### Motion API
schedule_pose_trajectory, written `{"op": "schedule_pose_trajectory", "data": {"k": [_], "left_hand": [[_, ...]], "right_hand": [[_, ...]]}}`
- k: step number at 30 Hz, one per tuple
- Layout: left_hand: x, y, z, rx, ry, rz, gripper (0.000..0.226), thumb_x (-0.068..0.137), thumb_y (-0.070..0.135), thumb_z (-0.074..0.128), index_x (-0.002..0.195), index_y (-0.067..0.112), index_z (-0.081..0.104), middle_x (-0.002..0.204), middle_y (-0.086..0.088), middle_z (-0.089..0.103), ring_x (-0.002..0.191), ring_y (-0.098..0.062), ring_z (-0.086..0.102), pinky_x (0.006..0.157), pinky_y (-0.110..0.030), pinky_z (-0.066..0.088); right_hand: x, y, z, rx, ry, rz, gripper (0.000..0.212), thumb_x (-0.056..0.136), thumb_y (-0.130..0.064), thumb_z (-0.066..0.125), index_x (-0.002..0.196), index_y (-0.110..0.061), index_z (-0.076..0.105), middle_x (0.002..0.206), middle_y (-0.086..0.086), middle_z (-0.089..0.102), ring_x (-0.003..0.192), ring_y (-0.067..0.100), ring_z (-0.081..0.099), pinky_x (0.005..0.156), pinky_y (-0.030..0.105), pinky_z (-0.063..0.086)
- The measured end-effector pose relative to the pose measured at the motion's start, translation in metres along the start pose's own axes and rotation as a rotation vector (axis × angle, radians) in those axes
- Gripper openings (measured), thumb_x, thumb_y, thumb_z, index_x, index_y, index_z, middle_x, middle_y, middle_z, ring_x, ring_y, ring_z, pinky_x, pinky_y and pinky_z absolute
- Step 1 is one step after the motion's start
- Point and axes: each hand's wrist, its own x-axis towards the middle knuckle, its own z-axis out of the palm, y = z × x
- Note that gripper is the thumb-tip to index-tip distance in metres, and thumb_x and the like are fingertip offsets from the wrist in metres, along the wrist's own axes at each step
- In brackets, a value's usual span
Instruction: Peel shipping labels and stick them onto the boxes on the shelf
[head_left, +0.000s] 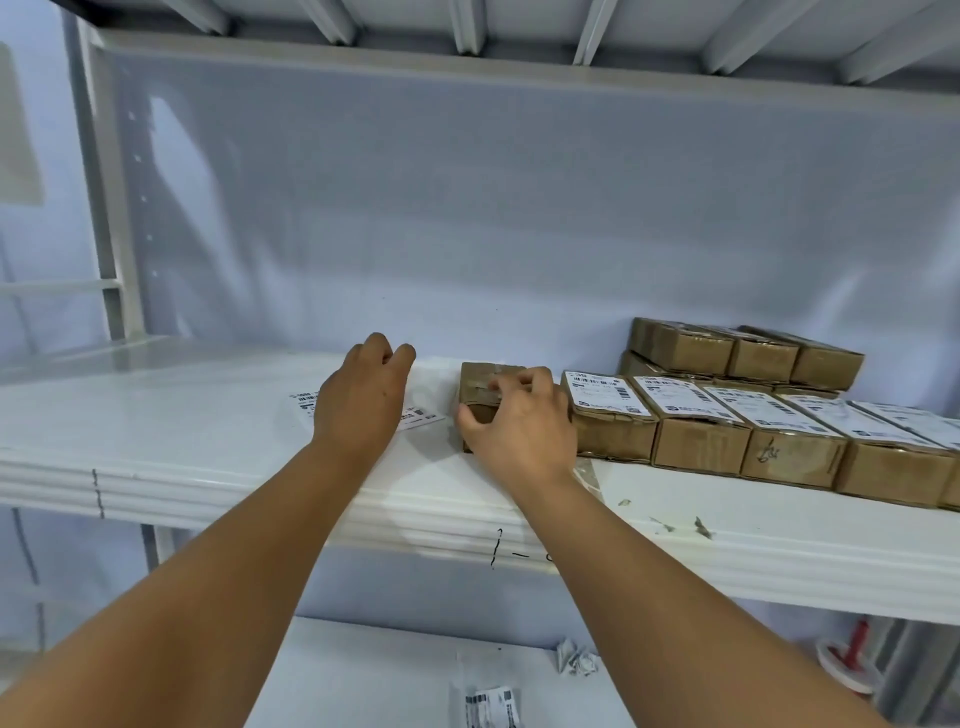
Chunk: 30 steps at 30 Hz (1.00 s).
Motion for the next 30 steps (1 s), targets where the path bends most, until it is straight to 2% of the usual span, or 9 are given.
{"op": "schedule_pose_trajectory", "data": {"k": [5,8,10,12,16,20,24,28,30], "left_hand": [[0.002,-0.007,0.011,-0.076,0.057,-0.012,0.021,0.064,-0.023,0.054,0.076,-0.008,0.062,0.090,-0.018,0.057,0.076,-0.035,0.055,0.047,-0.036,0.045],[0.004,-0.008,0.014,-0.029,0.077,0.062,0.019,0.054,-0.022,0.062,0.063,-0.006,0.060,0.081,-0.018,0.059,0.064,-0.034,0.056,0.039,-0.023,0.033],[0.005,-0.008,0.014,-0.005,0.115,0.102,0.019,0.055,-0.017,0.059,0.071,-0.007,0.062,0.088,-0.018,0.062,0.065,-0.035,0.057,0.040,-0.021,0.030],[0.007,-0.008,0.014,0.011,0.163,0.121,0.035,0.061,-0.006,0.047,0.090,-0.009,0.065,0.102,-0.017,0.064,0.074,-0.035,0.059,0.039,-0.025,0.038],[0.010,-0.007,0.017,0.033,0.186,0.272,0.058,0.071,0.007,0.029,0.120,-0.010,0.056,0.127,-0.014,0.057,0.098,-0.030,0.048,0.062,-0.034,0.054],[0.011,-0.001,0.014,0.029,0.160,0.443,0.056,0.076,0.006,0.032,0.127,-0.006,0.052,0.140,-0.006,0.042,0.109,-0.030,0.047,0.074,-0.040,0.057],[0.005,0.008,0.009,-0.002,0.130,0.538,0.052,0.082,0.006,0.030,0.128,-0.003,0.052,0.141,0.000,0.039,0.119,-0.032,0.048,0.075,-0.040,0.057],[0.007,0.017,0.010,0.129,0.163,0.721,0.047,0.084,0.005,0.035,0.125,-0.002,0.056,0.134,-0.006,0.054,0.121,-0.035,0.052,0.095,-0.038,0.050],[0.006,0.025,0.009,0.064,0.189,0.701,0.047,0.082,0.005,0.034,0.120,0.001,0.060,0.131,-0.007,0.056,0.119,-0.033,0.053,0.095,-0.036,0.049]], "right_hand": [[0.000,-0.001,-0.001,-0.020,0.024,-0.003,0.043,0.080,-0.049,0.053,0.117,-0.027,0.057,0.124,-0.001,0.042,0.120,0.021,0.033,0.087,0.034,0.041],[-0.001,-0.002,-0.002,-0.034,0.009,-0.009,0.044,0.080,-0.050,0.051,0.117,-0.026,0.057,0.121,-0.002,0.044,0.120,0.021,0.031,0.085,0.034,0.041],[-0.001,-0.001,-0.001,-0.031,0.001,-0.012,0.044,0.080,-0.049,0.051,0.117,-0.026,0.058,0.121,-0.001,0.046,0.120,0.021,0.031,0.087,0.034,0.040],[-0.001,0.000,0.000,-0.068,0.021,-0.032,0.044,0.081,-0.049,0.050,0.117,-0.026,0.059,0.123,-0.001,0.047,0.121,0.023,0.032,0.095,0.036,0.034],[-0.001,-0.001,0.001,-0.030,0.173,-0.155,0.044,0.084,-0.049,0.051,0.120,-0.025,0.057,0.118,0.000,0.056,0.121,0.022,0.038,0.103,0.037,0.025],[-0.001,-0.003,0.001,0.144,0.264,-0.221,0.052,0.090,-0.038,0.047,0.138,-0.021,0.039,0.108,0.002,0.065,0.112,0.024,0.049,0.099,0.038,0.029],[-0.001,0.001,-0.009,0.439,0.192,-0.124,0.056,0.096,-0.043,0.041,0.147,-0.030,0.023,0.121,-0.002,0.060,0.117,0.018,0.044,0.103,0.037,0.031],[0.000,0.001,-0.010,0.516,0.224,-0.079,0.044,0.095,-0.042,0.047,0.137,-0.027,0.044,0.123,-0.001,0.059,0.118,0.018,0.046,0.097,0.030,0.035],[0.003,0.004,-0.006,0.515,0.298,-0.052,0.032,0.095,-0.034,0.051,0.123,-0.020,0.059,0.116,0.000,0.065,0.111,0.020,0.054,0.091,0.027,0.037]]}}
